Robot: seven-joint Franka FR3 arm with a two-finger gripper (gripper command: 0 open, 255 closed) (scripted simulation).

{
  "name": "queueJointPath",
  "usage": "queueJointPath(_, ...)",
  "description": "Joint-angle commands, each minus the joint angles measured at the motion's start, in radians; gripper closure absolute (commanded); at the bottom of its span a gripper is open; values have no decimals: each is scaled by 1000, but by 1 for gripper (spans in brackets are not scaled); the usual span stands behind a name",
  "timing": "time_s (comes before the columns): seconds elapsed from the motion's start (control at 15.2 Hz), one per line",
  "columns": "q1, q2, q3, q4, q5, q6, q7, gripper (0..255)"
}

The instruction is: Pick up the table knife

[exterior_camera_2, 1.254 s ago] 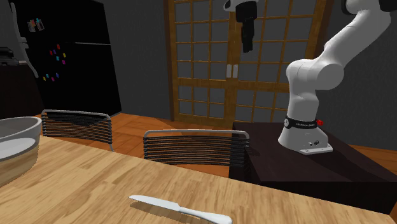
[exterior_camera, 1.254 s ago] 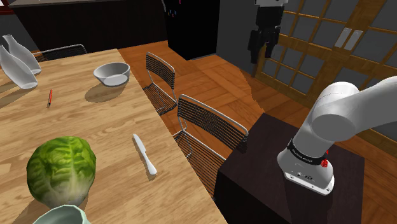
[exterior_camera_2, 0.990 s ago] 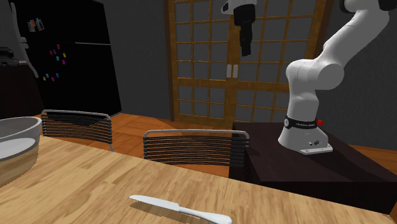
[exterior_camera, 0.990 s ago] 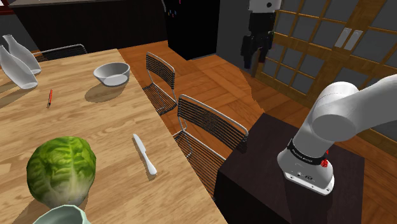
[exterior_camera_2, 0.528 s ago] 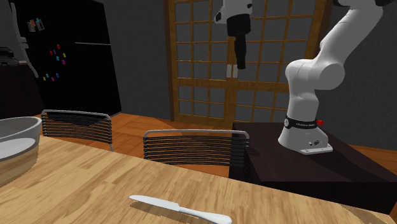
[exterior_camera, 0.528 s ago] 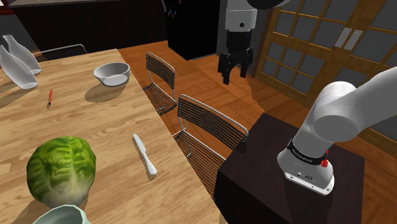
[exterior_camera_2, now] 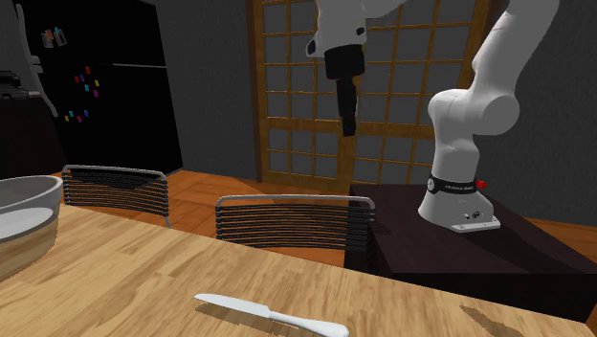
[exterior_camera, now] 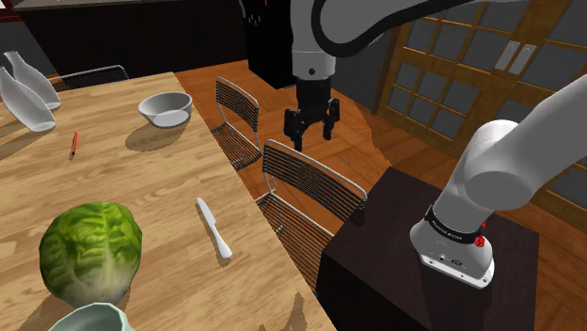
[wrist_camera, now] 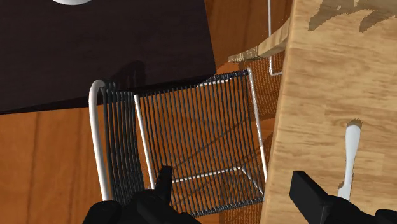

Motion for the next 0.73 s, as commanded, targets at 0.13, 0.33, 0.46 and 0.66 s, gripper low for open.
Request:
queueJointPath(0.13, 12, 139, 65, 59, 7, 90, 89, 0)
queueJointPath(0.33, 21, 249, 106, 114, -7, 149, 156, 0)
queueJointPath(0.46, 28, 326, 129, 157, -24, 184, 204, 0)
queueJointPath(0.66, 44, 444, 155, 232, -62, 229, 277, 0)
